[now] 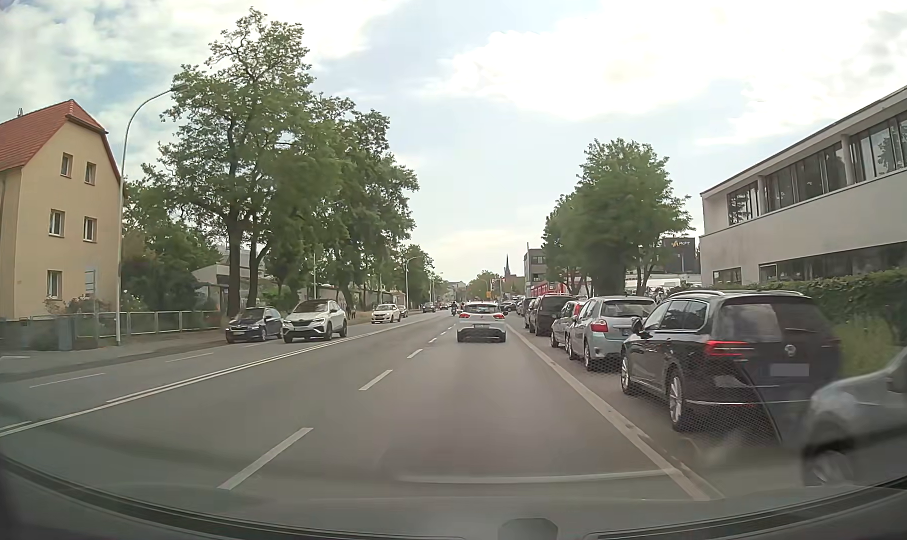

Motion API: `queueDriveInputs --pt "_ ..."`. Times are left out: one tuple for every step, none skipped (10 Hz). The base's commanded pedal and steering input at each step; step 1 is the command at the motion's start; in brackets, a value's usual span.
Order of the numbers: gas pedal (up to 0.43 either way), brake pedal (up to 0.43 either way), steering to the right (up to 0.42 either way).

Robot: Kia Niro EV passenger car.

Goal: Follow the waypoints while adhering to traffic rules and regulations

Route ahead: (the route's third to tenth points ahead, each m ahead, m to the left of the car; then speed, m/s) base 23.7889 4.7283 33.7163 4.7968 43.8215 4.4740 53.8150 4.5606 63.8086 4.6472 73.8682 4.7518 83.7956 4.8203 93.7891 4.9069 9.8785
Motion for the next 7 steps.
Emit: queueDriveInputs --pt "0.0 0.018 0.0" --pt "0.0 0.018 0.0" --pt "0.0 0.018 0.0" --pt "0.0 0.018 0.001" --pt "0.0 0.018 0.001" --pt "0.0 0.018 0.001" --pt "0.0 0.018 0.0"
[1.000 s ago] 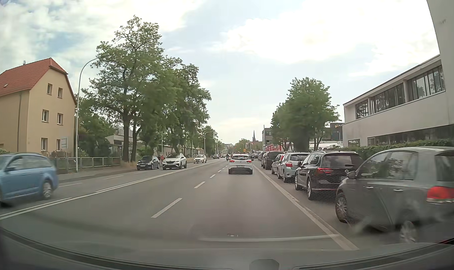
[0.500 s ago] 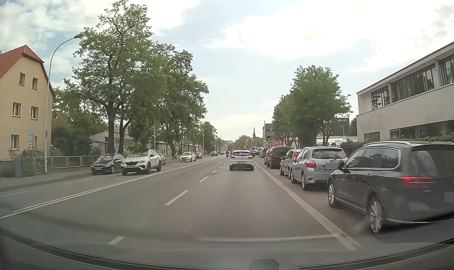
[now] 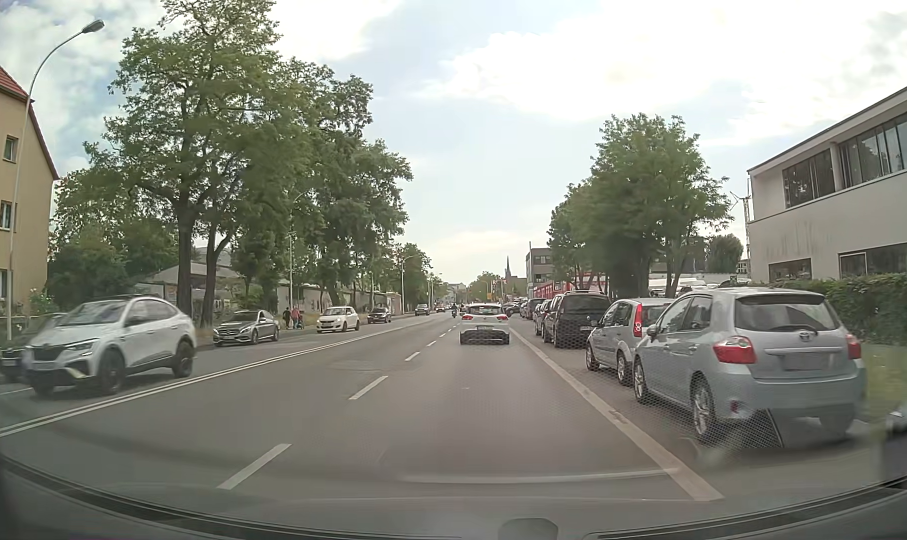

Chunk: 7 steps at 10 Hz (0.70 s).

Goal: Follow the waypoints while adhering to traffic rules and regulations

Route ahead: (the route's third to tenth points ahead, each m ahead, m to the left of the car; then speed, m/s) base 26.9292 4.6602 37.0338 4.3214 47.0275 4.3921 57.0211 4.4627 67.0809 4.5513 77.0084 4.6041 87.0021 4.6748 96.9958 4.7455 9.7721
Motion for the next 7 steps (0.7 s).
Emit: queueDriveInputs --pt "0.0 0.018 0.001" --pt "0.0 0.018 0.001" --pt "0.0 0.018 0.001" --pt "0.0 0.018 0.001" --pt "0.0 0.018 0.0" --pt "0.0 0.018 0.001" --pt "0.0 0.018 0.001"
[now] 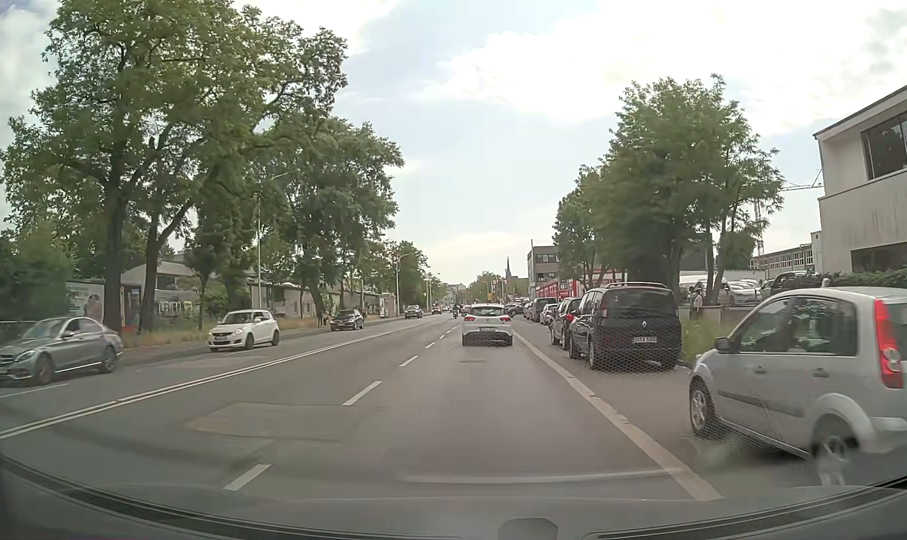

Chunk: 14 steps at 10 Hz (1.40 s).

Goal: Follow the waypoints while adhering to traffic rules and regulations

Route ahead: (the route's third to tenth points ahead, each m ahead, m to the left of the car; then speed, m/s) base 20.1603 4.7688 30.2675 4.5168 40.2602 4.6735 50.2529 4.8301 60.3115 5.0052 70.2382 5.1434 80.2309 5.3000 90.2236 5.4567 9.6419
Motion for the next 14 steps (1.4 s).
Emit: queueDriveInputs --pt "0.0 0.018 0.001" --pt "0.0 0.018 0.001" --pt "0.0 0.018 0.001" --pt "0.0 0.018 0.001" --pt "0.0 0.018 0.001" --pt "0.0 0.018 0.001" --pt "0.0 0.018 0.001" --pt "0.0 0.018 0.001" --pt "0.0 0.018 0.001" --pt "0.0 0.018 0.001" --pt "0.0 0.018 0.001" --pt "0.0 0.018 0.001" --pt "0.0 0.018 0.001" --pt "0.0 0.018 0.0"
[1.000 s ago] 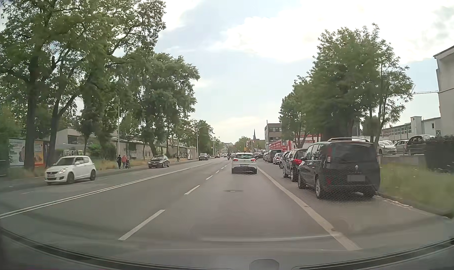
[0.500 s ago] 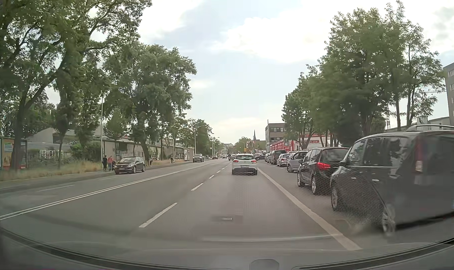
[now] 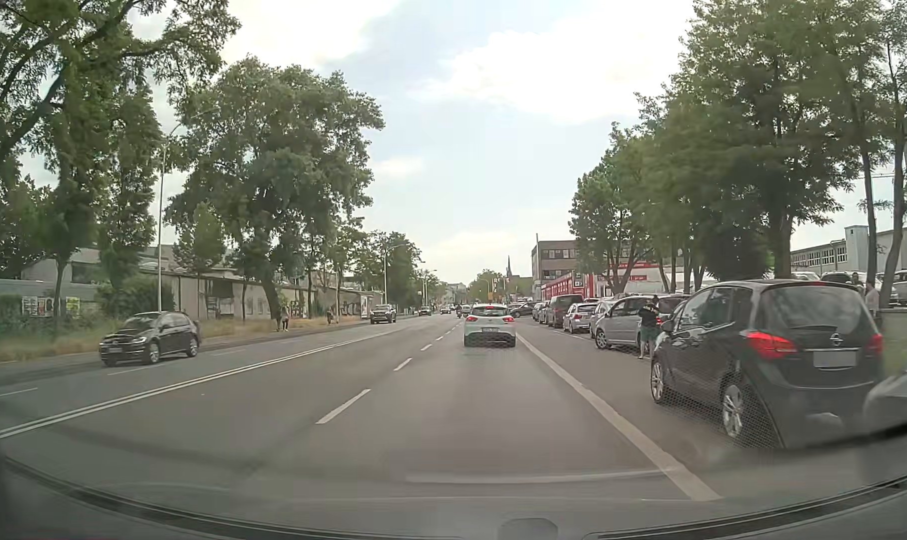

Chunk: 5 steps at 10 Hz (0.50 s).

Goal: Follow the waypoints while adhering to traffic rules and regulations

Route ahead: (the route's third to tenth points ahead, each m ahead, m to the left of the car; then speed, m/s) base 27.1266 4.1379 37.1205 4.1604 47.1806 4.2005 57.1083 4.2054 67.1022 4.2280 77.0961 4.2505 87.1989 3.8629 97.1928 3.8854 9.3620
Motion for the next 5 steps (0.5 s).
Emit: queueDriveInputs --pt "0.0 0.018 0.001" --pt "0.0 0.018 0.001" --pt "0.0 0.018 0.001" --pt "0.0 0.018 0.001" --pt "0.0 0.018 0.001"
